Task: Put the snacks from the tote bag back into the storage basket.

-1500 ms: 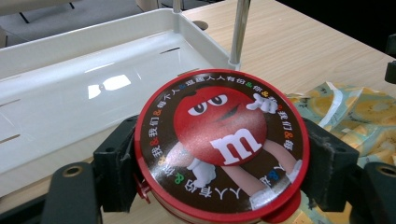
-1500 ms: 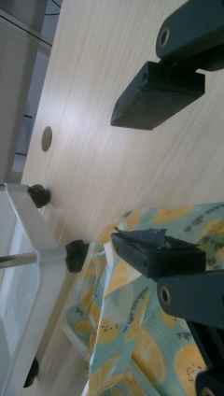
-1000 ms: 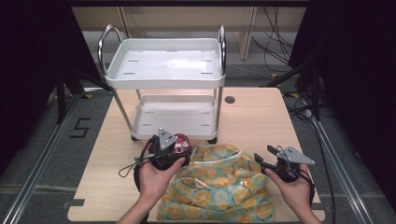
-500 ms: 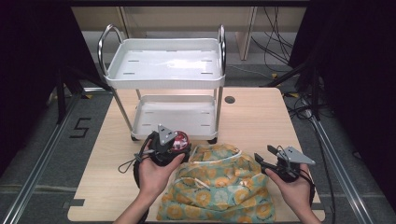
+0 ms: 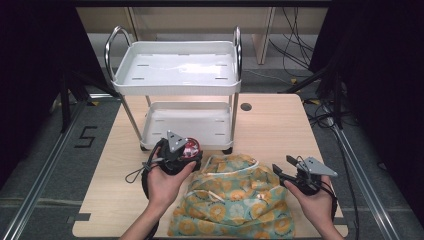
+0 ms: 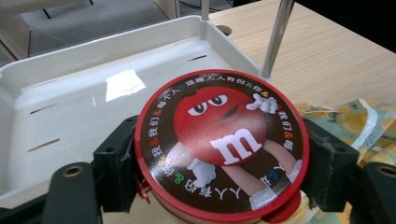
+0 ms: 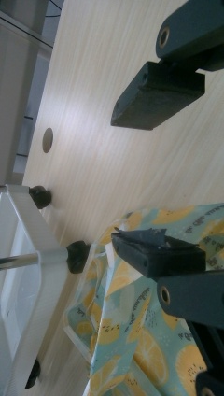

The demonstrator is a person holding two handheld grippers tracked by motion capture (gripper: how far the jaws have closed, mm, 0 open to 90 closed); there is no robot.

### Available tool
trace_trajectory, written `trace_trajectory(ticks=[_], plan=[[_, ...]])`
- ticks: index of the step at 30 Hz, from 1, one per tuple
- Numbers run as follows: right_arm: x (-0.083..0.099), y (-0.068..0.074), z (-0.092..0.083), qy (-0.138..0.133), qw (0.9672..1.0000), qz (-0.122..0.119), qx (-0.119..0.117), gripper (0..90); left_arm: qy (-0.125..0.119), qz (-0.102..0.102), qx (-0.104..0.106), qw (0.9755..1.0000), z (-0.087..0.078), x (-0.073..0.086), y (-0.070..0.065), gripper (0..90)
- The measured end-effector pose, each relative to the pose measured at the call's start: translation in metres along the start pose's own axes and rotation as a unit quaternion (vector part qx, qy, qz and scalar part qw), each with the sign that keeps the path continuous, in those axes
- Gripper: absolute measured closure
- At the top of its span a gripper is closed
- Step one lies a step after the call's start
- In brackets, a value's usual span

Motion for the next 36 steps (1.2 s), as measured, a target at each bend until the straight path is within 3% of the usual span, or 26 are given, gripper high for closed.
trace_trajectory(ticks=[11,12,14,18,26,28,33,36], plan=[[0.000,0.000,0.000,0.001,1.0000,0.000,0.000,38.2,0.002,0.000,-0.004,1.0000,0.004,0.000,0.005,25.3],[0.001,0.004,-0.001,0.006,0.9998,0.019,0.001,38.2,0.004,0.002,-0.004,1.0000,0.004,0.000,0.006,25.3],[0.001,0.004,-0.001,0.006,0.9997,0.023,0.003,38.2,-0.001,0.001,-0.008,1.0000,0.005,-0.001,0.006,25.3],[0.000,0.000,0.000,0.000,1.0000,0.000,0.000,38.2,-0.001,0.002,-0.011,0.9999,0.007,-0.003,0.008,25.3],[0.000,0.000,0.000,0.000,1.0000,0.000,0.002,38.2,0.000,-0.005,-0.014,0.9999,0.011,-0.003,0.012,25.3],[0.001,0.003,-0.001,0.004,0.9998,0.021,0.004,38.2,0.002,-0.006,-0.018,0.9998,0.011,-0.003,0.013,25.3],[0.000,-0.001,0.001,0.000,1.0000,-0.003,0.001,38.2,0.006,0.002,-0.018,0.9998,0.012,-0.003,0.016,25.3],[0.001,0.003,-0.001,0.008,0.9998,0.020,0.002,38.2,0.008,-0.004,-0.019,0.9998,0.013,-0.003,0.016,25.3]])
Point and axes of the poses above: each handheld gripper's, and its own axes: z roughly forward along the jaws, x roughly out of its underside, y roughly to its left, the point moved 7 cm from there along z, roughly forward along the jaws, and after that the axes turned 10 degrees about -y, right-handed, at the moved point
